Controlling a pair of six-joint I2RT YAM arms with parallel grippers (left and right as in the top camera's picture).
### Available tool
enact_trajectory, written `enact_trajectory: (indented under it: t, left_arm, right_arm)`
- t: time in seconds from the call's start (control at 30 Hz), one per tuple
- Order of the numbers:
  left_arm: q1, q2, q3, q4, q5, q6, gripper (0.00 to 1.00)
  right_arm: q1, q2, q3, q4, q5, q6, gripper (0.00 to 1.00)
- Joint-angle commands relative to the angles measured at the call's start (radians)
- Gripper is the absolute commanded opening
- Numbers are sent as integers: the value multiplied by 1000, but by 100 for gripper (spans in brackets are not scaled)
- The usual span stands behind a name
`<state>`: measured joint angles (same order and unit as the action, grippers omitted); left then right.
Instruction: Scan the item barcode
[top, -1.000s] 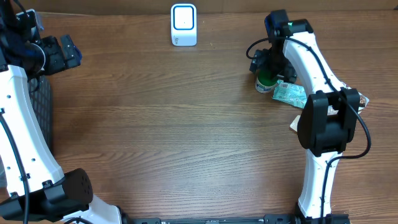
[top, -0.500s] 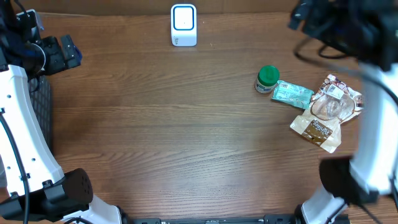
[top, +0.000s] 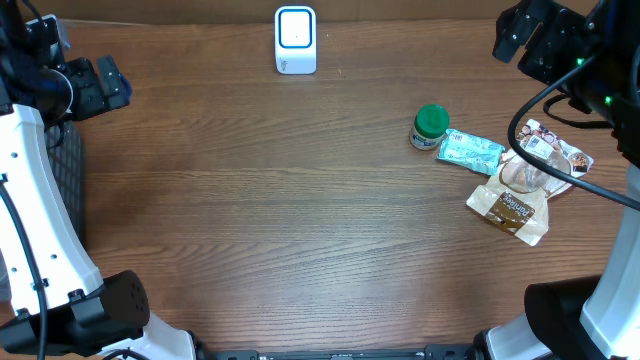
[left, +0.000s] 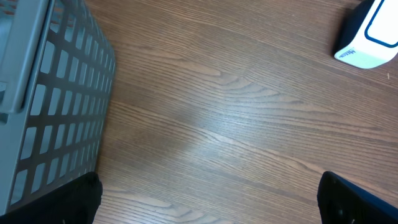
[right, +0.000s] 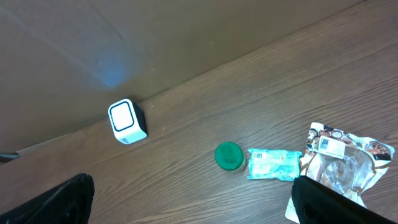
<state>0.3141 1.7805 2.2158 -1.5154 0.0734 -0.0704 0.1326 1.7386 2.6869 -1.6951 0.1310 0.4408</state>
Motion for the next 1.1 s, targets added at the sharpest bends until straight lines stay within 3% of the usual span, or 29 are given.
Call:
enact_trajectory:
  t: [0.0,0.23,0.4,0.57,1.07]
  left_arm:
    - [-7,0,-3,2,-3,15,100]
    - [-7,0,-3,2,-3,15,100]
    - [-7,0,-3,2,-3,15,99]
    - [-7,0,-3,2,-3,15,100]
    - [-7,0,-3,2,-3,15,100]
  right_arm:
    - [-4,2,-20,2,16,-3,100]
    - [-3,-37,-143,84,43,10,100]
    - [-4,-179,-364,300,41,60,100]
    - [-4,-384,-695,528,75,60,100]
    - [-5,-1114,-2013,1475,97,34,100]
